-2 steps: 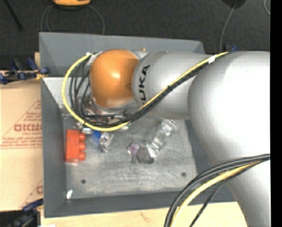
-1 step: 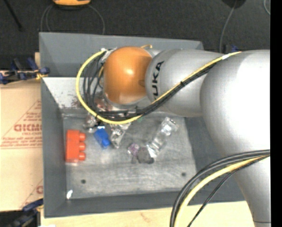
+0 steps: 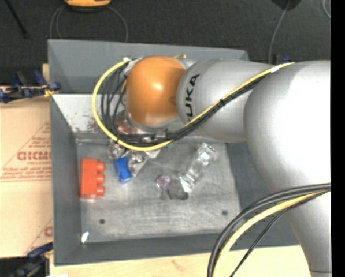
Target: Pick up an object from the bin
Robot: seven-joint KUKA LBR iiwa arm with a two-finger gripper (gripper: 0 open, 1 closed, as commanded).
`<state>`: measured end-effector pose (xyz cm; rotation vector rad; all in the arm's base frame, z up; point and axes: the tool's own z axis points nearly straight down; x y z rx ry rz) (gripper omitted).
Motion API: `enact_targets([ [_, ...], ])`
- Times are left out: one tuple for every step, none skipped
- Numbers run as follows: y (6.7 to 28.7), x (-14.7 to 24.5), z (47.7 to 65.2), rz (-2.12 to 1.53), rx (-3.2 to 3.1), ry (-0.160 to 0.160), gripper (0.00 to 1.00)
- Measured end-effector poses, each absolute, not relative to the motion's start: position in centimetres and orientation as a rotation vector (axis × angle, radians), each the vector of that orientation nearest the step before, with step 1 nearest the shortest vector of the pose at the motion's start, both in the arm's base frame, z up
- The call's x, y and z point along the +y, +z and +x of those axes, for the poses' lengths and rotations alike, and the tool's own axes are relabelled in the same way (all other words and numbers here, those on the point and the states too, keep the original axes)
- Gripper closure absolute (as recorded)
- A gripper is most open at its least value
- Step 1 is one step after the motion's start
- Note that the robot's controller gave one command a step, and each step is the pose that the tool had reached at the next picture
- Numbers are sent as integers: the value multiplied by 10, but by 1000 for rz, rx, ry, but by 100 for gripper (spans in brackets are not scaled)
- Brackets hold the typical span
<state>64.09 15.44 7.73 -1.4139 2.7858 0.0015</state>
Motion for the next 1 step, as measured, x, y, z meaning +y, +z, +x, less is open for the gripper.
enact_targets([
  [210, 170, 630, -1416, 2789, -5, 100],
])
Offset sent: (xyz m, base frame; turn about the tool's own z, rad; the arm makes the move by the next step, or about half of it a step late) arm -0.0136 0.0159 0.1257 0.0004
